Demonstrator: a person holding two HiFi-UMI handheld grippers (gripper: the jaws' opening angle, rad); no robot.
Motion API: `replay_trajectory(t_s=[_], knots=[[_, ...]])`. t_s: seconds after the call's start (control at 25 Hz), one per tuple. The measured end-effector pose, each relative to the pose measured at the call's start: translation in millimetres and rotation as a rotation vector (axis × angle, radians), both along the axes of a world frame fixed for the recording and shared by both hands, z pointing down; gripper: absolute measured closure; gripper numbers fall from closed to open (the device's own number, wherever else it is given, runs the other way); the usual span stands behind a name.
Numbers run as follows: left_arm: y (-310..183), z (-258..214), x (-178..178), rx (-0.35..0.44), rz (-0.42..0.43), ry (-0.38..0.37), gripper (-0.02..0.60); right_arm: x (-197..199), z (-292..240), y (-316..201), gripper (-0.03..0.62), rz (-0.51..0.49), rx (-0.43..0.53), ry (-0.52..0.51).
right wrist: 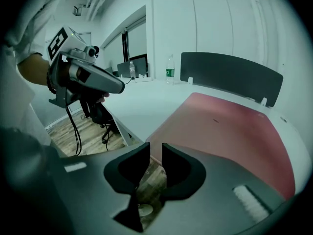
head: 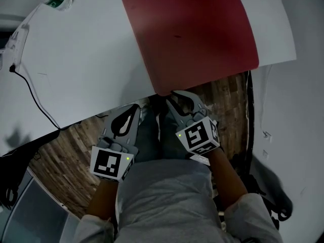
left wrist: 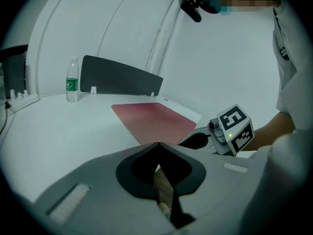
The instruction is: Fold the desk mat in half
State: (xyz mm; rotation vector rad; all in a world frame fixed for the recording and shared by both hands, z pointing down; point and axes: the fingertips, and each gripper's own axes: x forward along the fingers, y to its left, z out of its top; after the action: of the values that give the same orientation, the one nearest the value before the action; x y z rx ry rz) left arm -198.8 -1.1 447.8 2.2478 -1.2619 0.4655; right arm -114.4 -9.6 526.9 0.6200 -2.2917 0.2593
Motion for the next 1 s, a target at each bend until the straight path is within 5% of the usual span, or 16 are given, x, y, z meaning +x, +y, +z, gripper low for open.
replay_trajectory(t_s=[0.64,0.84,1.0], knots=[[4.6,16.9,-16.0,-0.038,-0.029,0.007,0.563,-22.1,29.9,2.3,0.43,-0.153,0.206,0.312],[4.3,16.6,-21.6,-0.043,-0.038,0.013,0.563,-22.9,29.7,-0.2,0.459,-0.144,0.218,0.334],[3.7,15.5,-22.1,-0.039,-0.027,0.02,0.563,-26.3,19.1,2.5,0.565,-0.117,0.203,0.302]])
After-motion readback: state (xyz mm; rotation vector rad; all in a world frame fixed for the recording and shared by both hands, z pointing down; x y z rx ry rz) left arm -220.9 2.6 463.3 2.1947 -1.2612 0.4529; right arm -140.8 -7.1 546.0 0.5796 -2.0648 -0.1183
